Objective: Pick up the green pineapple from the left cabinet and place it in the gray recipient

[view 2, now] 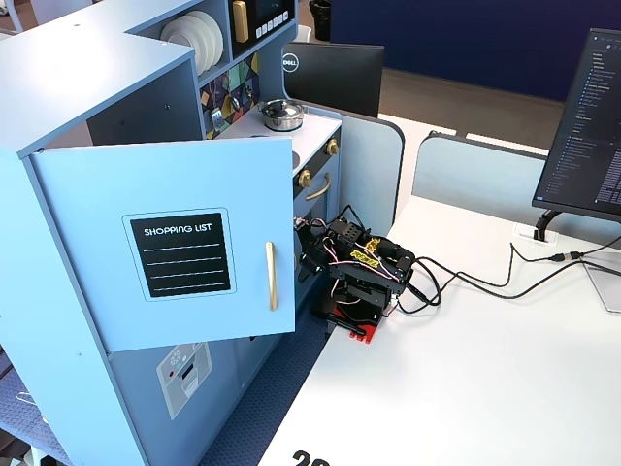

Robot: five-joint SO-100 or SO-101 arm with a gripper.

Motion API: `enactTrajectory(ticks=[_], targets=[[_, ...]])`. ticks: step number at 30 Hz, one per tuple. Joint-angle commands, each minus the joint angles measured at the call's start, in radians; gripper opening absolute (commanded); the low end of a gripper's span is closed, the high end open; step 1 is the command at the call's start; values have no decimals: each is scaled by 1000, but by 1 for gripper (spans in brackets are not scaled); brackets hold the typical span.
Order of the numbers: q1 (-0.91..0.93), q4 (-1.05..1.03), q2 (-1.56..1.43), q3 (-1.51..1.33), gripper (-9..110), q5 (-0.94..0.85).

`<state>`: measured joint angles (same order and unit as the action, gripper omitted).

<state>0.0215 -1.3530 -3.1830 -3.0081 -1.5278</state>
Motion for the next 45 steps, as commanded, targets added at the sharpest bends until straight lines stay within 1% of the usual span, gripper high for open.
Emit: enactTrajectory(ticks=[1,12,15,18,19,20,22,24,27,29,31,32,34,36,39,42,45], targets=[[14,-178,5,6,0,-14],[12,-178,5,6,0,-5],[9,-178,5,6,2,0],[-9,-172,5,6,0,-54],[-48,-130,5,9,0,-74],[-117,-77,6,34,0,-44],[-370,11,8,181,0,81],[-620,140,17,348,0,109],[-876,499,155,500,0,-48],[-969,709,241,565,2,-92],[-999,957,325,584,15,-34],[-1003,1074,364,588,17,-15],[-991,1232,425,600,26,-40],[-973,1319,471,609,29,-17],[-959,1437,523,604,31,-51],[-954,1468,549,598,33,-71],[-933,1486,583,591,38,-91]])
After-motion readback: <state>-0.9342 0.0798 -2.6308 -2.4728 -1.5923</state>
